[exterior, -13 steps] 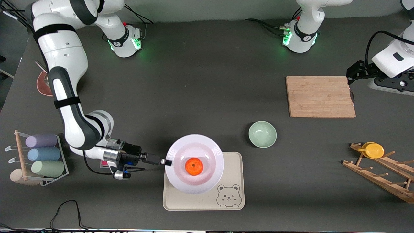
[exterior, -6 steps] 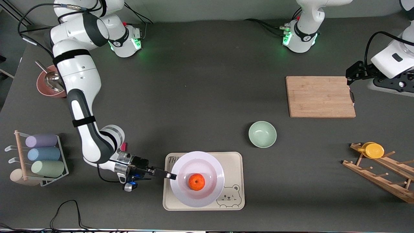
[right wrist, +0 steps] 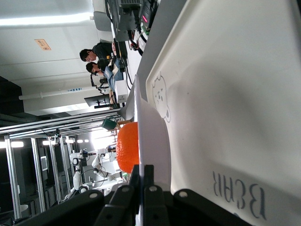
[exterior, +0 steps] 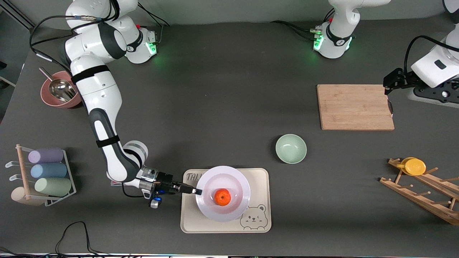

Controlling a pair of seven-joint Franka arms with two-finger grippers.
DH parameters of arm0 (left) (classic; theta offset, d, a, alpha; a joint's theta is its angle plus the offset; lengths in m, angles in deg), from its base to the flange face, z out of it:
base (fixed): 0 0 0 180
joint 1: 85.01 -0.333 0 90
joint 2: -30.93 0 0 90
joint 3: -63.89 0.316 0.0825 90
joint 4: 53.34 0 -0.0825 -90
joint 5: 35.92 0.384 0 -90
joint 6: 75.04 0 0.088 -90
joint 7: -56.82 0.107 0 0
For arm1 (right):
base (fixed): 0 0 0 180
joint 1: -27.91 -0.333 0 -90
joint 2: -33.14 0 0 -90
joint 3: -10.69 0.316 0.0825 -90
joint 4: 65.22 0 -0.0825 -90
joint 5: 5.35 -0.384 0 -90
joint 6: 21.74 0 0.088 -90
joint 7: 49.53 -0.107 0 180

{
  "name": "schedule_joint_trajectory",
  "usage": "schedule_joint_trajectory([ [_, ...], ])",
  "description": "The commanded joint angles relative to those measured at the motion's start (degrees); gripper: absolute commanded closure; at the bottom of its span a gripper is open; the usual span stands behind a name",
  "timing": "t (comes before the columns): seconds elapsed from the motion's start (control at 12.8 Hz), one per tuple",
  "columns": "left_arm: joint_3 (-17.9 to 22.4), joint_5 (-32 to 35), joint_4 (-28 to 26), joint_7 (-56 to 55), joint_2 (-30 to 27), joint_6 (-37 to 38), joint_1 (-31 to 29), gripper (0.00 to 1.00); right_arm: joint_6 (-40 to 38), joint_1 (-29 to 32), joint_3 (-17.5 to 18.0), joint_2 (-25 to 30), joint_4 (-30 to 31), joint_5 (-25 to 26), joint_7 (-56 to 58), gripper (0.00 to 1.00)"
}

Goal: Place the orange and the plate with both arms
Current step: 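Lower the plate onto the tray and open the right gripper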

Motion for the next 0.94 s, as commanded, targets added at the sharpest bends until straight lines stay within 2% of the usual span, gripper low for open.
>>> schedule_joint_trajectory([
  [0.0, 0.2, 0.9, 1.2, -0.2, 0.6, 0.7, 0.6, 0.0, 1.7, -1.0, 0.4, -1.6, -2.3, 0.1, 1.1, 1.0],
  [0.7, 0.2, 0.8, 1.2, -0.2, 0.6, 0.5, 0.7, 0.0, 3.7, -1.1, 0.5, -4.1, -3.2, -0.6, 7.9, 1.0],
  [0.86, 0.2, 0.8, 1.2, -0.2, 0.6, 0.5, 0.7, 0.0, 3.6, -0.9, 0.4, -4.1, -2.8, -0.5, 8.1, 0.75],
])
